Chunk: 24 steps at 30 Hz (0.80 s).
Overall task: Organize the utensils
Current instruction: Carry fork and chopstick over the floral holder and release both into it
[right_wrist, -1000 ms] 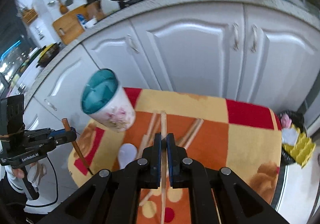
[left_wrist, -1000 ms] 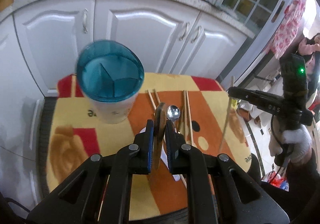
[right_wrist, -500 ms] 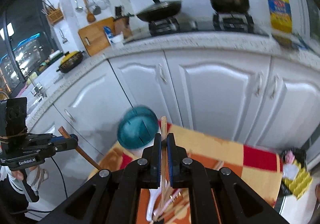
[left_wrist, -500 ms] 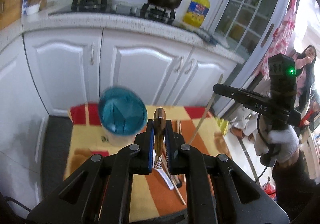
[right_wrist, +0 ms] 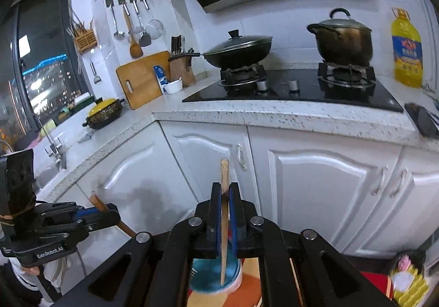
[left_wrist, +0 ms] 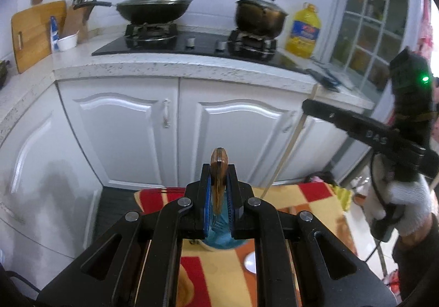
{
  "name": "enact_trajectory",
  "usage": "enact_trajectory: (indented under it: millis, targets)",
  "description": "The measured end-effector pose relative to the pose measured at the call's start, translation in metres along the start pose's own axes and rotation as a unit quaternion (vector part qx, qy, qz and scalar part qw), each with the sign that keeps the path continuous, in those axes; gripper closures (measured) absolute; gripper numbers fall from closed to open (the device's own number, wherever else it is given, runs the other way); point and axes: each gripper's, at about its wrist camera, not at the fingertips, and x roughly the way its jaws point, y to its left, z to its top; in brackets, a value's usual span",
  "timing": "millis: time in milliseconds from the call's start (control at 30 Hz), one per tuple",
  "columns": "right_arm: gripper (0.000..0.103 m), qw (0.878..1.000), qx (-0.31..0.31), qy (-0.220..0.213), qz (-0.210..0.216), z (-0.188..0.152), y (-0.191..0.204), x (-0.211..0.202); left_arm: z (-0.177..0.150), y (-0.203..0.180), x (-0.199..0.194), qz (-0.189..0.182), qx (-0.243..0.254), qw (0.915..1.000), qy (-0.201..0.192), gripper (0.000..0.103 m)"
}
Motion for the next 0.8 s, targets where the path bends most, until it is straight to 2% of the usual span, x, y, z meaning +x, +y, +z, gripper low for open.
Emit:
enact_trajectory:
  millis: [167,233,433,533,600,667,700,733,800]
  targets:
    - [0.098,1.0,-0.005,0.006,0.001,0.001,-0.005,0.035,-0.003,0.004,0.039,0.026,0.011,0.9995,0.015,0.095]
    - [0.098,1.0,-0.008,0.019,-0.005,-0.007,-0.007,0.054,-0.009,0.006,0.056,0.029,0.012,0.9991,0.029,0.095]
    - [0.098,0.996,0.021,0.08,0.024,-0.04,-0.024,0.106,-0.033,0.016,0.092,0.022,-0.013,0.9972,0.069,0.095]
    - [0.098,0.994,0.031,0.104,0.029,-0.052,-0.028,0.126,-0.041,0.017,0.1,0.028,-0.022,0.9966,0.074,0.095]
    - [0.098,0.994,0.033,0.102,0.033,-0.056,-0.028,0.128,-0.043,0.017,0.1,0.032,-0.025,0.9967,0.07,0.095]
    - [0.09,0.993,0.042,0.103,0.04,-0.059,-0.03,0.129,-0.044,0.018,0.099,0.029,-0.036,0.9967,0.067,0.093]
    - [0.072,0.993,0.045,0.104,0.038,-0.061,-0.031,0.129,-0.043,0.018,0.098,0.025,-0.04,0.9968,0.064,0.089]
    - [0.064,0.993,0.047,0.105,0.036,-0.063,-0.03,0.129,-0.045,0.019,0.095,0.021,-0.045,0.9971,0.059,0.082]
    - [0.064,0.993,0.049,0.102,0.037,-0.07,-0.03,0.125,-0.046,0.02,0.093,0.022,-0.052,0.9968,0.057,0.074]
